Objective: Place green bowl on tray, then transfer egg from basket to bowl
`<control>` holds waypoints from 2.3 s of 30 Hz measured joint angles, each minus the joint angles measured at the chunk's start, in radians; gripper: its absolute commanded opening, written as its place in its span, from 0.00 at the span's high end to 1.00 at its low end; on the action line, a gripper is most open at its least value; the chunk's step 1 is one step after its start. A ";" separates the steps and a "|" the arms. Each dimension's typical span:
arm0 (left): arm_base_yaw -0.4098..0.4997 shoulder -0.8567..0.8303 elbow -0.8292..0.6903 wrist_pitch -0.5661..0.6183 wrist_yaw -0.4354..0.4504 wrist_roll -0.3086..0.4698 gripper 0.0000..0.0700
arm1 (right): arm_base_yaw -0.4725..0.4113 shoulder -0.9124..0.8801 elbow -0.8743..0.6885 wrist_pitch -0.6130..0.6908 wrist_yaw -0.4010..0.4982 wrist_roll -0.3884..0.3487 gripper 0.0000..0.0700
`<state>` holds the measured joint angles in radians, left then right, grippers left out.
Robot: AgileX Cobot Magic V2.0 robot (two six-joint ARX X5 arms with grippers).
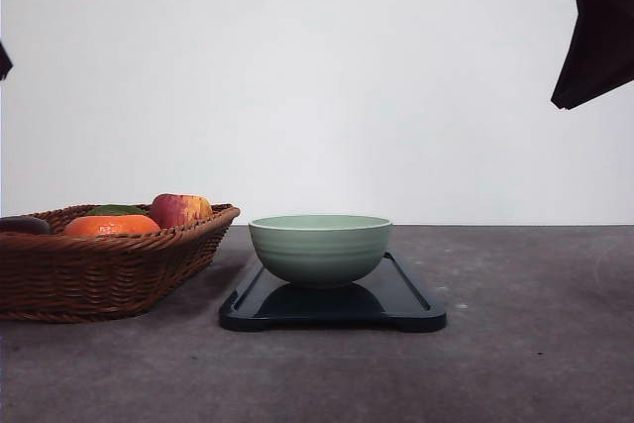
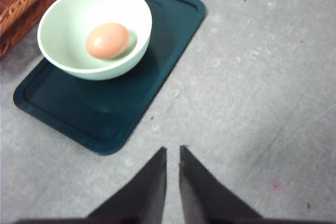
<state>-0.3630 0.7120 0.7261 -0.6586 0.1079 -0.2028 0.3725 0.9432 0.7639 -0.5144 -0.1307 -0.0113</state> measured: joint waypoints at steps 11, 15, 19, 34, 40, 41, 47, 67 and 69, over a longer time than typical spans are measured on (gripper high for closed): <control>0.001 -0.002 0.000 0.000 0.000 0.000 1.00 | 0.000 0.000 0.000 0.003 0.000 0.000 0.98; 0.045 -0.036 -0.014 0.027 0.001 0.050 1.00 | 0.000 0.000 0.000 0.003 0.000 0.000 0.98; 0.133 -0.137 -0.139 0.181 0.000 0.088 1.00 | 0.000 0.000 0.000 0.003 0.000 0.000 0.98; 0.347 -0.683 -0.693 0.488 -0.006 0.106 1.00 | 0.000 0.000 0.000 0.003 0.000 0.000 0.98; 0.363 -0.707 -0.694 0.484 -0.016 0.106 1.00 | 0.000 0.000 0.000 0.003 0.000 0.000 0.98; 0.363 -0.707 -0.694 0.485 -0.016 0.106 1.00 | 0.000 0.000 0.000 0.003 0.000 0.000 0.98; 0.363 -0.707 -0.694 0.485 -0.016 0.106 1.00 | 0.000 0.000 0.000 0.003 0.000 0.000 0.98; 0.363 -0.707 -0.694 0.485 -0.016 0.106 1.00 | -0.072 -0.151 -0.113 0.162 0.023 -0.096 0.98; 0.363 -0.707 -0.694 0.485 -0.016 0.106 1.00 | -0.114 -0.228 -0.206 0.260 0.025 -0.103 0.98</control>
<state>-0.0002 0.0051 0.0322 -0.1734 0.0917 -0.0965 0.2581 0.7154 0.5576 -0.2540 -0.1059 -0.1145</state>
